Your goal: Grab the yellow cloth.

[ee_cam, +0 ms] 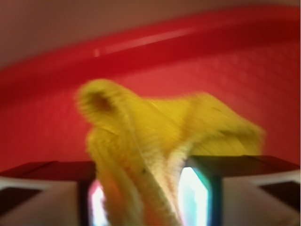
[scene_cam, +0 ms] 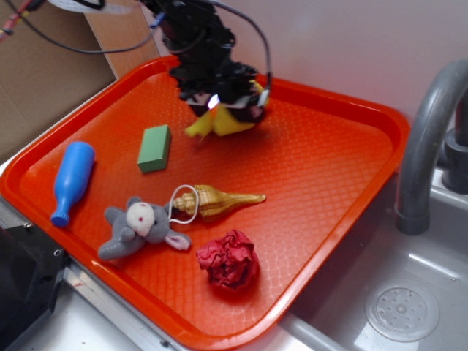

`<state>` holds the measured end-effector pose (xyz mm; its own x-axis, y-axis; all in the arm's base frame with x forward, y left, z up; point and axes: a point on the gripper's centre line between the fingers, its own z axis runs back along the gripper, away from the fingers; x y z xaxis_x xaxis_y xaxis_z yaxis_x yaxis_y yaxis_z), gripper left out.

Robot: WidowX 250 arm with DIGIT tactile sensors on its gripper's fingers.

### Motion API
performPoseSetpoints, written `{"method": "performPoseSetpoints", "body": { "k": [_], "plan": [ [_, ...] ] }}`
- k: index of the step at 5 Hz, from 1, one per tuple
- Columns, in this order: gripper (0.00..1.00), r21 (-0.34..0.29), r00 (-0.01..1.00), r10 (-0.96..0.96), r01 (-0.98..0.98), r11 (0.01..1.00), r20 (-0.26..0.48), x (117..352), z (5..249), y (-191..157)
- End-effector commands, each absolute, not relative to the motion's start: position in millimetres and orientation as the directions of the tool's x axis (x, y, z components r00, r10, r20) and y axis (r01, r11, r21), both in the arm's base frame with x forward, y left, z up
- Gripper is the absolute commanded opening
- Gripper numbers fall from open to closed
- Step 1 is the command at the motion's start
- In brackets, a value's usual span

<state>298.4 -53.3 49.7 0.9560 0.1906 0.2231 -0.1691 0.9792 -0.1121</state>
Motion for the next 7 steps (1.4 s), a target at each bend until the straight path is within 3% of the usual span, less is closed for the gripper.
{"method": "performPoseSetpoints", "body": {
  "k": [1, 2, 3, 4, 6, 7],
  "plan": [
    [0.0, -0.042, 0.985, 0.085, -0.08, 0.996, 0.152, 282.0, 140.7, -55.5],
    [0.0, 0.013, 0.99, 0.091, -0.093, 0.996, 0.106, 271.8, 163.0, -52.8],
    [0.0, 0.051, 0.989, 0.103, -0.108, 0.993, 0.107, 258.9, 190.2, -48.9],
    [0.0, 0.077, 0.977, 0.147, -0.16, 0.984, 0.157, 245.5, 223.5, -42.2],
    [0.0, -0.011, 0.975, 0.166, -0.166, 0.986, 0.147, 231.6, 254.6, -43.8],
    [0.0, -0.045, 0.977, 0.152, -0.147, 0.988, 0.152, 231.3, 245.7, -38.3]
  ]
}}
